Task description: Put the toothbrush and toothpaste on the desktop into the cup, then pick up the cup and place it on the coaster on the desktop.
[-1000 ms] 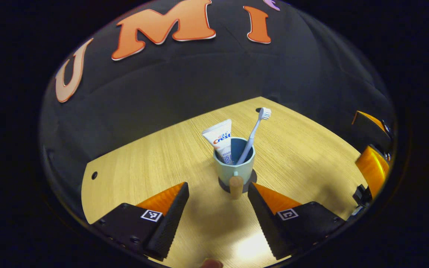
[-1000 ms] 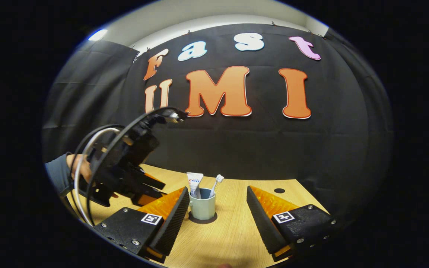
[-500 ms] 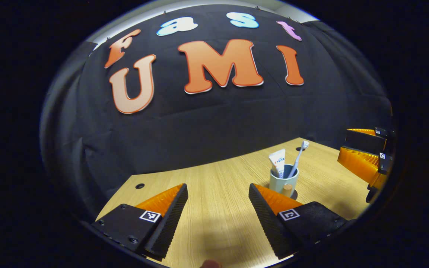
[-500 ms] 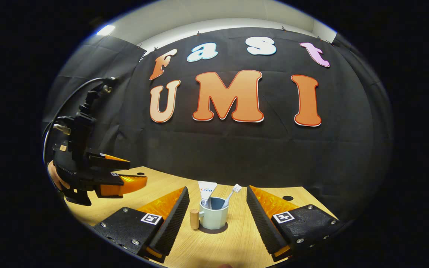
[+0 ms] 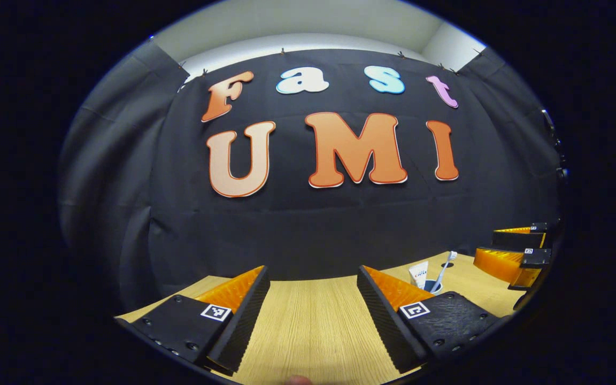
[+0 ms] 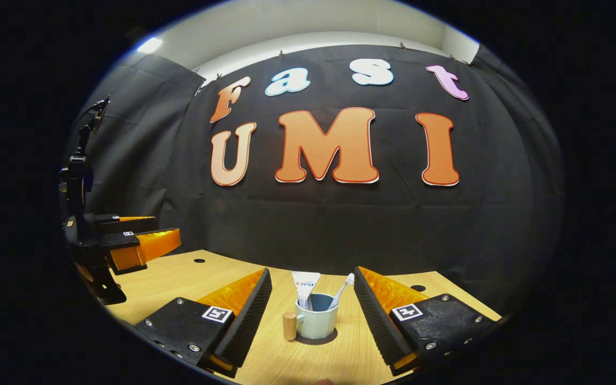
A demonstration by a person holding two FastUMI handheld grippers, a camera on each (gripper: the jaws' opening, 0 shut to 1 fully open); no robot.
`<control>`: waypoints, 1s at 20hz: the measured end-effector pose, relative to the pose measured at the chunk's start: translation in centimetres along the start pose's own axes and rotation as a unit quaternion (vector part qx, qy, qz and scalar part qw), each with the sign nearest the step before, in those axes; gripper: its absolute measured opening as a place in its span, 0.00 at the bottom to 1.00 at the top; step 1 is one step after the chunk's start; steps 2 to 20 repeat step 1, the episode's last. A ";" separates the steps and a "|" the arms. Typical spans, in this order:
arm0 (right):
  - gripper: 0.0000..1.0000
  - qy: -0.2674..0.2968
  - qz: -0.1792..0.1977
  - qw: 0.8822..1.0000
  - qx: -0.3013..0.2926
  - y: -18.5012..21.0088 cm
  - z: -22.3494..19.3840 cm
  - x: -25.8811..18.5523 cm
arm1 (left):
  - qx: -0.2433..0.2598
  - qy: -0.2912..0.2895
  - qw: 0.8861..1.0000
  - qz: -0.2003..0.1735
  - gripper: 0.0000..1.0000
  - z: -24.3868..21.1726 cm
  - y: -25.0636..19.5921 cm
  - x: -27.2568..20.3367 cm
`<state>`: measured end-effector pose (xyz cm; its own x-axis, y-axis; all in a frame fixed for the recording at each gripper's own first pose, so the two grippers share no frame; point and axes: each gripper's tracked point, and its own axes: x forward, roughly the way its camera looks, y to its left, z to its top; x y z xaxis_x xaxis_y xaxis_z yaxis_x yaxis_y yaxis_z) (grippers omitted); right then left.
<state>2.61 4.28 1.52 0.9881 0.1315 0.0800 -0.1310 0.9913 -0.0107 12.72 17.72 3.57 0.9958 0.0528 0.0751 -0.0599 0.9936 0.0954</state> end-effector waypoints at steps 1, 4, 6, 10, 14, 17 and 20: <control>0.93 0.000 0.001 1.000 -0.001 0.3 0.0 0.0 | -0.007 0.001 1.000 -0.001 0.98 -0.1 0.0 -0.2; 0.93 0.000 0.001 1.000 -0.001 0.3 0.0 0.0 | -0.007 0.001 1.000 -0.001 0.98 -0.1 0.0 -0.2; 0.93 0.000 0.001 1.000 -0.001 0.3 0.0 0.0 | -0.007 0.001 1.000 -0.001 0.98 -0.1 0.0 -0.2; 0.93 0.000 0.001 1.000 -0.001 0.3 0.0 0.0 | -0.007 0.001 1.000 -0.001 0.98 -0.1 0.0 -0.2; 0.93 0.000 0.001 1.000 -0.001 0.3 0.0 0.0 | -0.007 0.001 1.000 -0.001 0.98 -0.1 0.0 -0.2; 0.93 0.000 0.001 1.000 -0.001 0.3 0.0 0.0 | -0.007 0.001 1.000 -0.001 0.98 -0.1 0.0 -0.2; 0.93 0.000 0.001 1.000 -0.001 0.3 0.0 0.0 | -0.007 0.001 1.000 -0.001 0.98 -0.1 0.0 -0.2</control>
